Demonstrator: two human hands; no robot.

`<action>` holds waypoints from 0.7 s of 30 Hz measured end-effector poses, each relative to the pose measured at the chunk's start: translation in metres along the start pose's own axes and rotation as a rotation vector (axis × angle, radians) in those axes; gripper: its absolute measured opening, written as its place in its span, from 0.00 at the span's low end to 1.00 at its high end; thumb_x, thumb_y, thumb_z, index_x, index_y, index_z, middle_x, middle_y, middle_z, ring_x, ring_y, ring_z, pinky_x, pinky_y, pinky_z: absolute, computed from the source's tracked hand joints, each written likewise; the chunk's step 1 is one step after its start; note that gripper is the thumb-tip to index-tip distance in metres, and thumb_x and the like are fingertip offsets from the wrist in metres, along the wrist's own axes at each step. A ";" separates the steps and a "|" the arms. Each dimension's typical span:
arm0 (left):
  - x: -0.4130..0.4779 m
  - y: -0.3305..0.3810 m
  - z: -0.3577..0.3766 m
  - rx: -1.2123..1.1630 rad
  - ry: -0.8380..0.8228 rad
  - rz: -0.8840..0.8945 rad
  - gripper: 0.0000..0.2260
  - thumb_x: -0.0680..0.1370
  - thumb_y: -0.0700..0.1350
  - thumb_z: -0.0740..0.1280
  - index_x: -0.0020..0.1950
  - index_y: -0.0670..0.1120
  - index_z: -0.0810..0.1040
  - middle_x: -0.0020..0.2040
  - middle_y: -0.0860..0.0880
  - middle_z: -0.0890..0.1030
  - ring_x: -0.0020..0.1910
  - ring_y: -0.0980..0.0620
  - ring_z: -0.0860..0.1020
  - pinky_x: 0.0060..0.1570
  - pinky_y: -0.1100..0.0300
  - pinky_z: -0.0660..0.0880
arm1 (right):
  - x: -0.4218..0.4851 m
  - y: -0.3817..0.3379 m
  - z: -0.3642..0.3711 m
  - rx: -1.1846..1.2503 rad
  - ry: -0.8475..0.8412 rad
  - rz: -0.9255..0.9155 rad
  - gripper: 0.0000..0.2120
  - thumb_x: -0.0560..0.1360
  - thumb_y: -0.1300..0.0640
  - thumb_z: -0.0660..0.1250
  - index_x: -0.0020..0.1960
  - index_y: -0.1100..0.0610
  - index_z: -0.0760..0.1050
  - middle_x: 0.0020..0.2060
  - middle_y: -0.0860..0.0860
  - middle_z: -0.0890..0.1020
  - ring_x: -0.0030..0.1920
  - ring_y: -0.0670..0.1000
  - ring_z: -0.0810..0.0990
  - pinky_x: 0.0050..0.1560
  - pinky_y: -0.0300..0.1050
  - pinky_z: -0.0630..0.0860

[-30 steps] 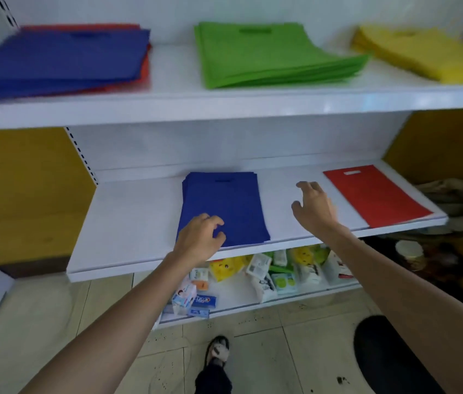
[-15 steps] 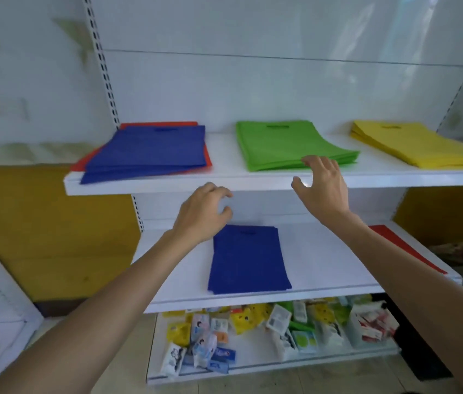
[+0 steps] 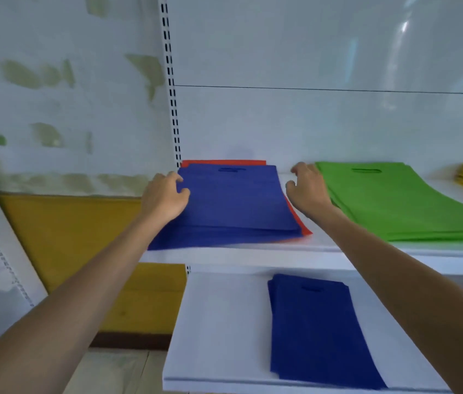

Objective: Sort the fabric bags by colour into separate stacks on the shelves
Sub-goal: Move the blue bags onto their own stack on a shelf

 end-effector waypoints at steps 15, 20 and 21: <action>0.041 -0.039 0.031 -0.092 0.017 -0.078 0.18 0.76 0.46 0.67 0.63 0.39 0.74 0.60 0.41 0.77 0.59 0.43 0.75 0.56 0.56 0.70 | 0.029 0.016 0.062 -0.004 -0.052 0.228 0.11 0.77 0.56 0.63 0.53 0.63 0.73 0.52 0.59 0.78 0.54 0.60 0.75 0.50 0.49 0.70; 0.036 -0.036 0.023 -0.164 0.100 -0.086 0.14 0.76 0.44 0.68 0.59 0.38 0.77 0.55 0.42 0.80 0.55 0.44 0.77 0.48 0.59 0.70 | 0.029 0.019 0.061 0.086 -0.090 0.292 0.21 0.74 0.49 0.67 0.51 0.69 0.76 0.49 0.62 0.81 0.52 0.61 0.77 0.49 0.52 0.74; 0.034 -0.036 0.022 -0.176 0.122 -0.084 0.14 0.76 0.43 0.68 0.58 0.38 0.77 0.54 0.42 0.81 0.54 0.44 0.78 0.47 0.60 0.70 | 0.029 0.019 0.061 0.109 -0.094 0.296 0.21 0.74 0.50 0.68 0.50 0.71 0.77 0.48 0.62 0.81 0.51 0.61 0.77 0.50 0.53 0.75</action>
Point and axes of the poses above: each hand's wrist, its own x-axis towards the middle knuckle, its own z-axis out of the palm, y = z × x, the point moved 4 cm from there along x, towards the middle knuckle
